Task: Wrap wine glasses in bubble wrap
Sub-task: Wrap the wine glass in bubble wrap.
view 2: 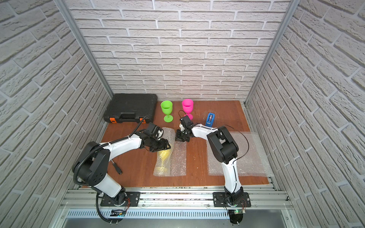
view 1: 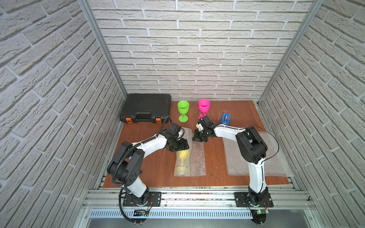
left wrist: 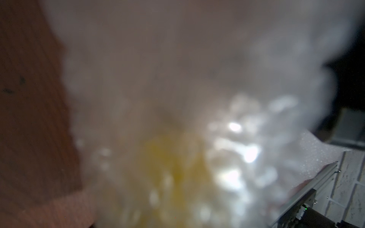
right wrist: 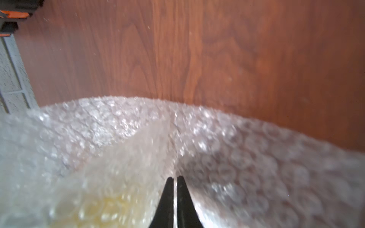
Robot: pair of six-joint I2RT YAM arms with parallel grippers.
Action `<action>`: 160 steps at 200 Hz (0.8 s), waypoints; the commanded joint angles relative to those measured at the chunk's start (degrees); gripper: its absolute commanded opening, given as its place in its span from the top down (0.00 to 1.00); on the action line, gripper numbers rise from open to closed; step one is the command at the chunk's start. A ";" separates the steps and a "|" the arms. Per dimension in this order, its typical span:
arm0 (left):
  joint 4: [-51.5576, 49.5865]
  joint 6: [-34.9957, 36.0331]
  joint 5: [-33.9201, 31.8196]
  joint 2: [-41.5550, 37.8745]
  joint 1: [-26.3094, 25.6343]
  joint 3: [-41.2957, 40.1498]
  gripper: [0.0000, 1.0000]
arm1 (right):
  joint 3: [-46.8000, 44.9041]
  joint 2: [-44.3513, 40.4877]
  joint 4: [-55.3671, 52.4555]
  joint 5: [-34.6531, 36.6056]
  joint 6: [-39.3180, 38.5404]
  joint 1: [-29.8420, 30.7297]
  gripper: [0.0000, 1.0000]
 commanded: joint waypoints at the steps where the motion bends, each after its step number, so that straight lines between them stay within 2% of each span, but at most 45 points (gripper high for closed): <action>1: -10.41 0.09 -8.38 3.36 -1.38 1.99 0.31 | -3.22 -7.36 -2.45 1.51 -2.21 0.29 0.88; 33: -16.05 -1.96 -13.58 5.48 -3.32 6.12 0.24 | -10.27 -13.16 -2.55 0.20 -2.39 0.43 0.82; 59: -18.12 -3.72 -15.06 6.77 -4.58 8.54 0.21 | -16.75 -17.62 1.63 -4.82 -0.54 0.78 0.75; 114: -19.24 -6.09 -15.43 8.43 -5.65 10.57 0.20 | -24.96 -20.27 14.78 -13.85 6.16 5.74 0.49; 141: -19.05 -6.40 -15.05 8.51 -5.71 10.65 0.21 | -25.95 -18.33 20.99 -15.54 9.68 7.82 0.47; 160: -18.97 -6.31 -14.80 8.53 -5.73 10.72 0.21 | -25.99 -17.11 23.09 -15.51 11.15 8.55 0.51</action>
